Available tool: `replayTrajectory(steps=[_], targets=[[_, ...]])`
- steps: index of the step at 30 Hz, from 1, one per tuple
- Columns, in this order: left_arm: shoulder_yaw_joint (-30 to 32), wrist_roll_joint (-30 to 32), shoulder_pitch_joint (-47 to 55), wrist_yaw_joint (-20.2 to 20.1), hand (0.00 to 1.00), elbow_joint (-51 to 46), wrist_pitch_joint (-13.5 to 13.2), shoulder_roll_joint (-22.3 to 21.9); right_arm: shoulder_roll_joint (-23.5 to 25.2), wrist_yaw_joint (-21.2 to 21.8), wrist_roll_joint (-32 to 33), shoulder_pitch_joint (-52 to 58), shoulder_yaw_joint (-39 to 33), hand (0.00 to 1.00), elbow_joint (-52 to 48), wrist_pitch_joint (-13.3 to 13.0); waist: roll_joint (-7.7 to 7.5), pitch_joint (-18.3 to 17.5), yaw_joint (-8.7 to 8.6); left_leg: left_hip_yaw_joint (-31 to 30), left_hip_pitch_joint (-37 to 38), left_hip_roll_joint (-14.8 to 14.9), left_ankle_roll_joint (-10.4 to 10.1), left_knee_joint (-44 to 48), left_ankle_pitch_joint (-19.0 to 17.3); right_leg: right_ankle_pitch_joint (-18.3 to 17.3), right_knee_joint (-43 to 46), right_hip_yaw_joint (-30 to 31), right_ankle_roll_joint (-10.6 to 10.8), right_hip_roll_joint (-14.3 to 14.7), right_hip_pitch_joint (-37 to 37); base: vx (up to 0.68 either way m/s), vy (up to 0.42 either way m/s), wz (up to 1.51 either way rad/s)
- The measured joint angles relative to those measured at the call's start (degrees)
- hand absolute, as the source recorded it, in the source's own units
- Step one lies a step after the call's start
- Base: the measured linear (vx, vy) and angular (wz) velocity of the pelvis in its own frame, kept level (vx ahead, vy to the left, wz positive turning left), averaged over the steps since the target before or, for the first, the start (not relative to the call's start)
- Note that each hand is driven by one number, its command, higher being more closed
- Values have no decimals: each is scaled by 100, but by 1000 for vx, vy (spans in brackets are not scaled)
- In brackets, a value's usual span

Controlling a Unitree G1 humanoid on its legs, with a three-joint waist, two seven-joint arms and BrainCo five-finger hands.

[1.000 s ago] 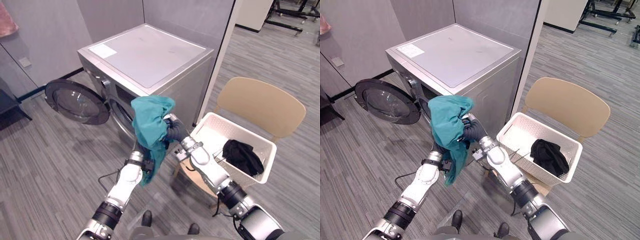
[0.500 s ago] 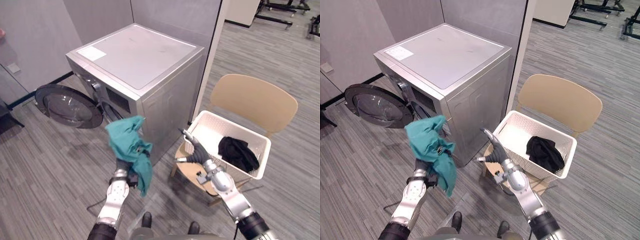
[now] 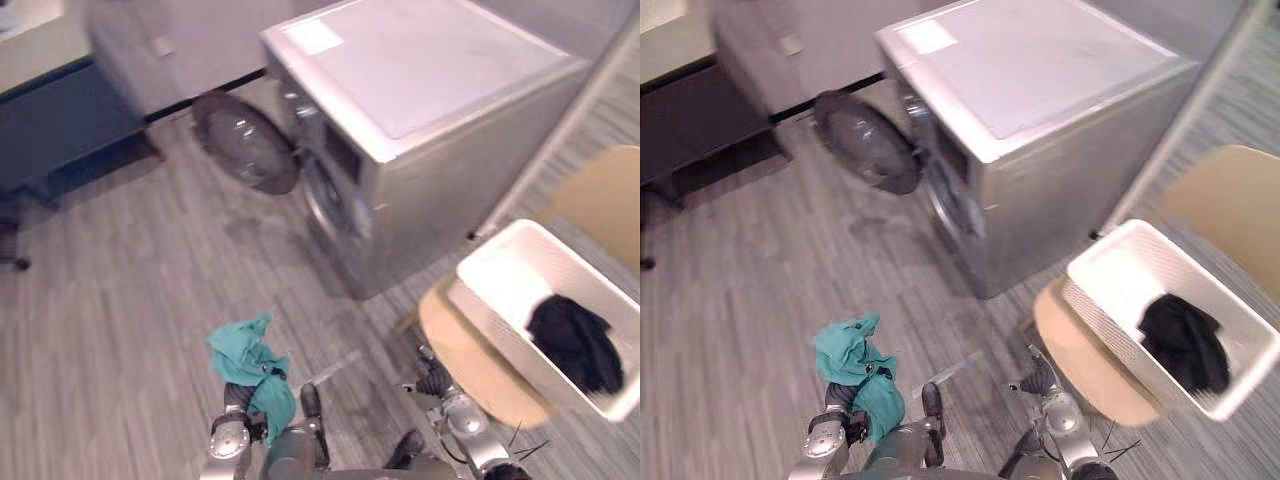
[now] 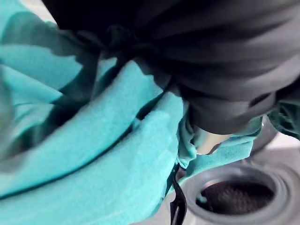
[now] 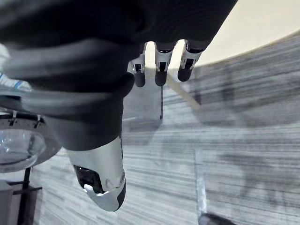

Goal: Pick up the laundry basket with both hands and put the clothes into the washing machine.

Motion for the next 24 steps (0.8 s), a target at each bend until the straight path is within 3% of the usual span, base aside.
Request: replayTrajectory(steps=[1, 3, 4, 6, 7, 8, 9, 10, 11, 13, 14, 15, 16, 17, 19, 21, 22, 24], targets=[[11, 4, 26, -1, 100, 58, 6, 12, 22, -28, 38, -16, -8, 0, 34, 2, 3, -2, -19, -27, 16, -31, -198, -6, 169, -38, 23, -67, 76, -24, 79, 253, 83, 107], [35, 10, 24, -3, 100, 249, 15, 88, 171, -127, 90, -165, -126, 0, 98, 21, -181, 107, -59, -271, 53, -337, -180, -14, 100, -72, -6, -127, 200, -209, 307, 182, 103, 89], [32, 36, -10, -10, 100, 360, 25, 138, 290, -135, 88, -225, -199, 0, 123, 24, -347, 200, -56, -396, 53, -530, -113, 98, -84, -109, 63, -241, 363, -429, 452, 212, 152, 73], [25, 72, 44, -34, 100, 413, 106, 116, 344, -133, 86, -255, -227, 0, 213, 35, -478, 268, -46, -565, 84, -740, -24, 507, -506, -182, 805, -238, 482, -950, 511, 230, 170, 69], [18, 75, 146, -110, 100, 421, 127, 121, 363, -131, 78, -252, -209, 0, 240, 45, -486, 273, -56, -681, 209, -908, 54, 757, -764, -108, 1737, 17, 184, -1398, 410, 272, 212, 61], [21, 76, 164, -116, 100, 420, 127, 138, 375, -130, 78, -217, -188, 0, 246, 49, -483, 278, -66, -760, 316, -966, 102, 866, -895, 31, 2311, 319, -237, -1610, 239, 346, 251, 60], [23, 73, 140, -113, 100, 409, 124, 144, 416, -125, 76, -207, -135, 0, 259, 48, -446, 302, -73, -972, 427, -967, 183, 1001, -1180, -235, 3097, 1178, -617, -1496, -177, 284, 177, 43], [31, 72, 126, -105, 100, 408, 124, 174, 436, -125, 77, -210, -101, 0, 257, 44, -445, 304, -93, -1042, 489, -963, 206, 998, -1229, -397, 3318, 1509, -584, -1338, -355, 280, 114, 58], [11, 71, 67, -108, 100, 406, 124, 252, 447, -121, 79, -226, -61, 0, 252, 35, -429, 321, -152, -1250, 645, -971, 227, 935, -1279, -735, 3600, 2091, -495, -872, -734, 227, 66, 67], [-9, 60, 4, -108, 100, 383, 115, 271, 427, -122, 90, -220, -68, 0, 247, 37, -430, 409, -294, -1527, 1028, -1039, 222, 741, -1369, -972, 3479, 2424, -407, -330, -1347, 334, 51, 75], [-21, 59, -28, -109, 100, 383, 115, 307, 425, -122, 92, -216, -67, 0, 247, 37, -398, 441, -330, -1583, 1104, -1066, 220, 711, -1404, -972, 3370, 2421, -407, -269, -1513, 380, 19, 66], [-33, 59, -71, -111, 100, 398, 117, 281, 419, -126, 96, -221, -61, 0, 231, 34, -459, 509, -407, -1675, 1283, -1085, 207, 701, -1486, -929, 2882, 2426, -365, -106, -1766, 342, -26, 63], [-51, 66, -144, -117, 100, 413, 116, 266, 414, -121, 100, -179, -62, 0, 231, 35, -413, 571, -425, -1822, 1405, -1087, 91, 725, -1557, -681, 1973, 2458, -284, 115, -2014, 460, -68, 81], [-95, 74, -215, -123, 100, 413, 115, 262, 417, -116, 97, -155, -62, 0, 230, 36, -478, 571, -447, -1971, 1500, -1087, 18, 723, -1623, -353, 1220, 2512, -253, 243, -2103, 419, -88, 69], [-102, 76, -308, -122, 100, 413, 114, 262, 433, -109, 92, -135, -62, 0, 198, 36, -532, 660, -529, -2242, 1704, -1093, -164, 679, -1755, 111, 307, 2521, -269, 321, -2151, 483, -173, 91], [-205, 174, -276, -122, 100, 413, 96, 261, 417, -85, 94, 53, -57, 0, -72, 31, -569, 629, -548, -2429, 1955, -1049, -368, 699, -2045, 451, 342, 2561, -561, 321, -2195, 542, -250, 84], [-207, 232, -184, -123, 100, 410, 91, 257, 402, -44, 94, 169, -49, 0, -195, 26, -496, 580, -586, -2485, 2019, -914, -530, 918, -2165, 649, 667, 2510, -659, 342, -2191, 560, -291, 47], [-262, 288, -172, -130, 100, 416, 93, 250, 402, 28, 90, 141, -1, 0, -266, 25, -453, 588, -591, -2269, 1452, -660, -857, 2401, -1976, 669, 907, 2460, -726, 487, -2079, 537, -301, 18]])
